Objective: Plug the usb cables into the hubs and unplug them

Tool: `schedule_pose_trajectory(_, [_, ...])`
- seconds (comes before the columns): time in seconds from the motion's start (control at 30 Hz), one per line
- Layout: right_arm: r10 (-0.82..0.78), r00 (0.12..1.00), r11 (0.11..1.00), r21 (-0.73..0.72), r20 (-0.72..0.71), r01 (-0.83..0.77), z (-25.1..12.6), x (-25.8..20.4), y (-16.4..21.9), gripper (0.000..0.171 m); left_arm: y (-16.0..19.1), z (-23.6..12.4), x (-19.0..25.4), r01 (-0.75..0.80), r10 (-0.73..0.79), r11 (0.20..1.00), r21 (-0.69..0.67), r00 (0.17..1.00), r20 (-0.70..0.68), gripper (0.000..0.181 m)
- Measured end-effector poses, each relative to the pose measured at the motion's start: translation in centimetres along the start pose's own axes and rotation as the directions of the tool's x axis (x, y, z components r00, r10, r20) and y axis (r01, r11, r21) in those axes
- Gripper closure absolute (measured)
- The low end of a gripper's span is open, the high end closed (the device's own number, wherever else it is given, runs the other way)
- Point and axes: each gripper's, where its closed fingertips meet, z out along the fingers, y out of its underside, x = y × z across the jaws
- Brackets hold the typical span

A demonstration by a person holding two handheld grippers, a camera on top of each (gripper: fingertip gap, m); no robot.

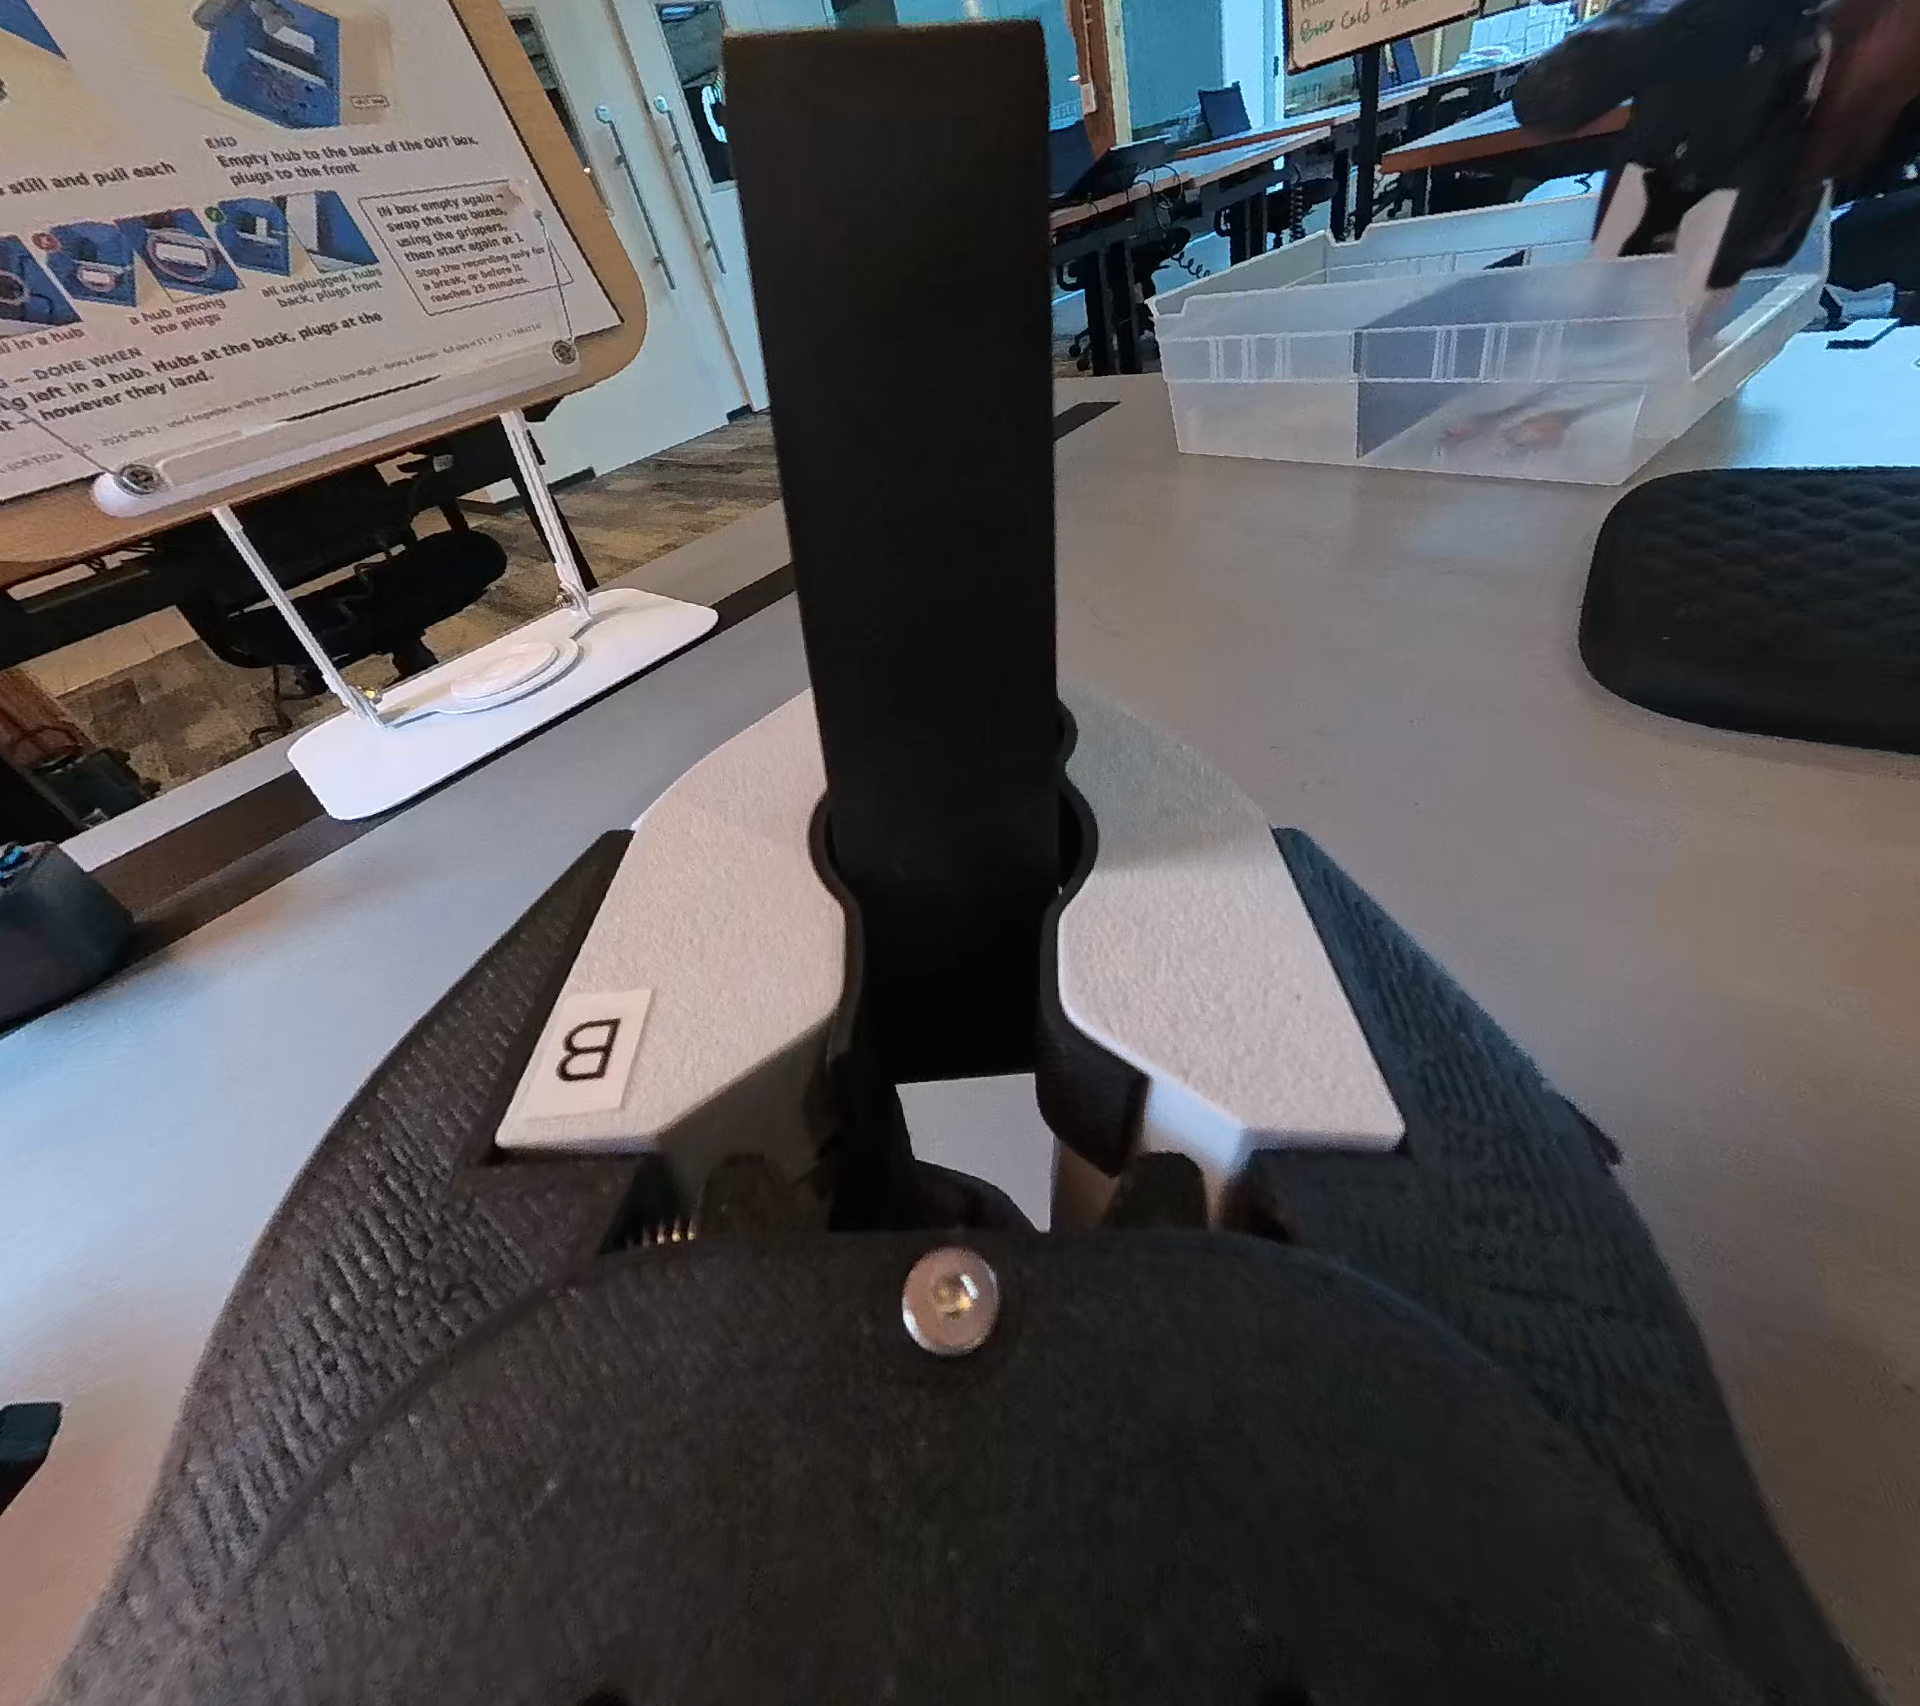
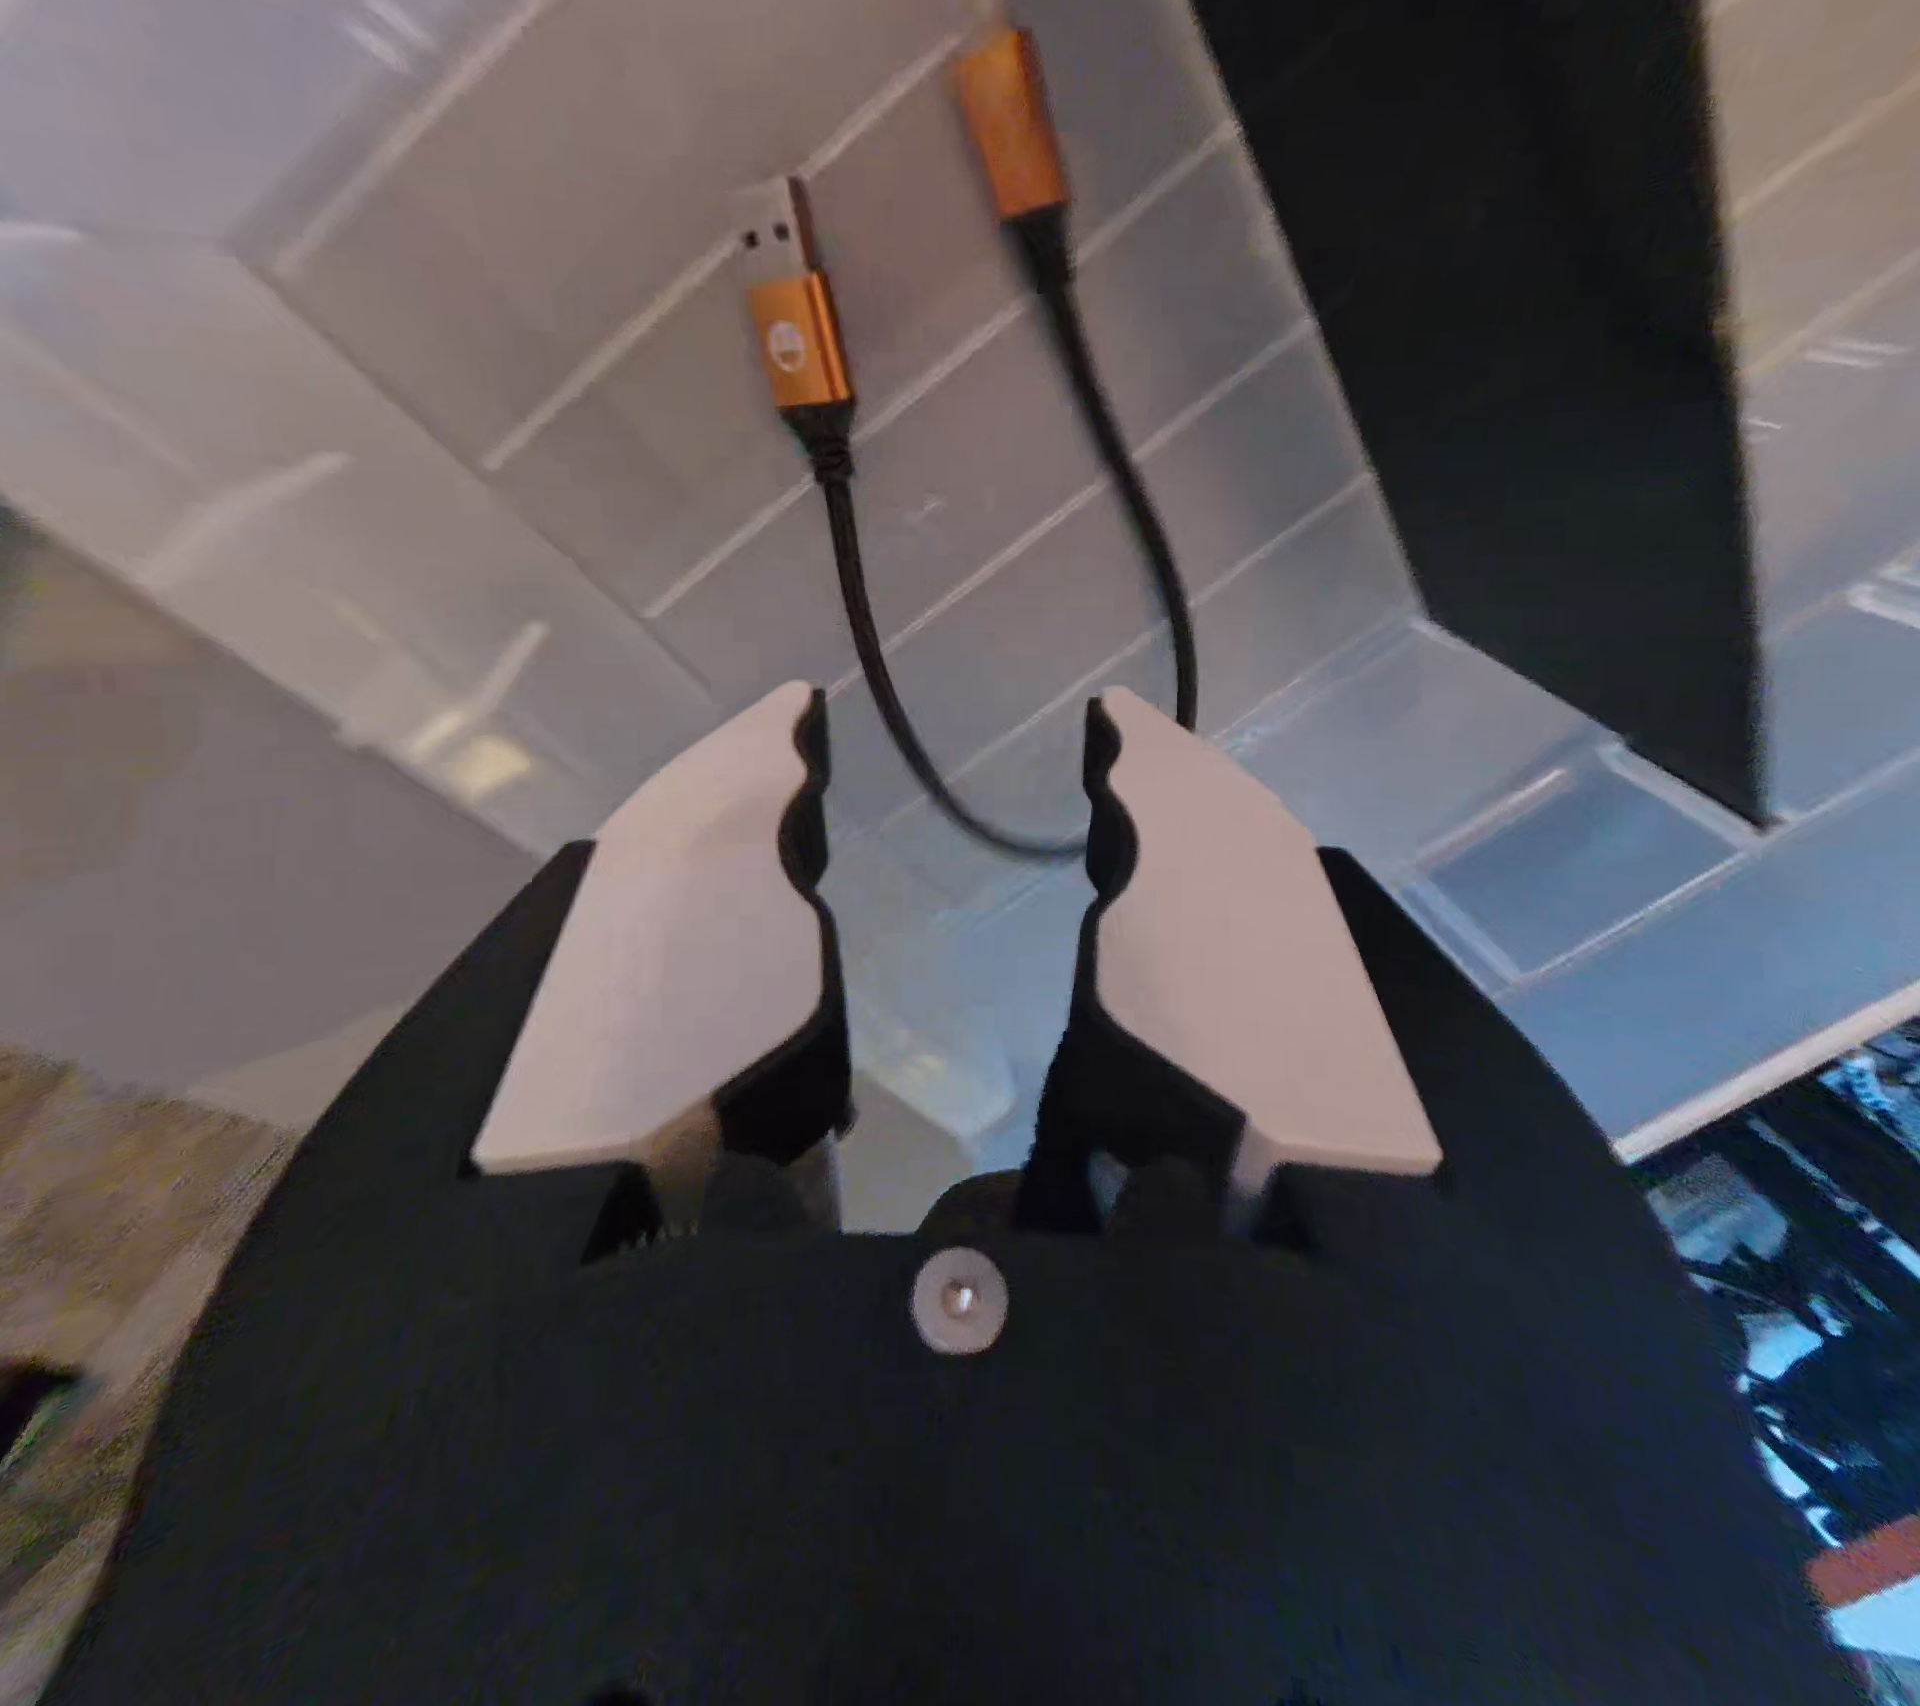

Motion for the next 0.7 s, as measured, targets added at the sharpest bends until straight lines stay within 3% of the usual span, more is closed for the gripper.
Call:
schedule_pose_trajectory(0.07, [0.009, 1.0, 1.0, -0.018, -0.005, -0.009, -0.9, -0.1, 0.1, 0.12, -0.1, 0.0, 0.1, -0.001, 0.001, 1.0, 0.002, 1.0, -0.003, 0.149])
schedule_pose_trajectory(0.13, [0.047, 0.999, 0.997, 0.054, -0.014, -0.046, -2.4, 0.1, -0.9, 0.121, -0.2, 0.0, 0.2, -0.001, 0.001, 1.0, 0.005, 1.0, -0.005, 0.149])
schedule_pose_trajectory(0.2, [0.115, 0.993, 0.971, 0.211, 0.0, -0.112, -4.9, -0.3, -3.7, 0.12, -0.3, -0.1, 0.3, 0.009, -0.009, 1.0, 0.012, 1.0, -0.015, 0.149])
schedule_pose_trajectory(0.27, [0.141, 0.987, 0.868, 0.47, 0.074, -0.159, -9.0, -2.2, -8.8, 0.115, -0.4, 0.0, 0.6, 0.027, -0.026, 1.0, 0.016, 0.999, -0.033, 0.149])
schedule_pose_trajectory(0.37, [-0.009, 0.99, 0.577, 0.809, 0.138, -0.108, -16.6, -8.5, -16.4, 0.098, -0.6, 0.0, 1.0, 0.058, -0.056, 0.998, 0.028, 0.996, -0.068, 0.149])
schedule_pose_trajectory(0.47, [-0.262, 0.954, 0.354, 0.934, 0.146, -0.045, -21.6, -18.0, -21.4, 0.097, -1.1, -0.3, 2.1, 0.1, -0.091, 0.994, 0.054, 0.983, -0.161, 0.149])
schedule_pose_trajectory(0.57, [-0.475, 0.875, 0.26, 0.965, 0.093, 0.039, -23.4, -26.3, -25.1, 0.103, -2.0, -1.1, 4.5, 0.156, -0.119, 0.984, 0.085, 0.934, -0.338, 0.149])
schedule_pose_trajectory(0.7, [-0.642, 0.766, 0.284, 0.936, 0.025, 0.208, -23.2, -33.0, -29.4, 0.105, -2.6, -2.3, 7.6, 0.173, -0.102, 0.981, 0.086, 0.842, -0.53, 0.15])
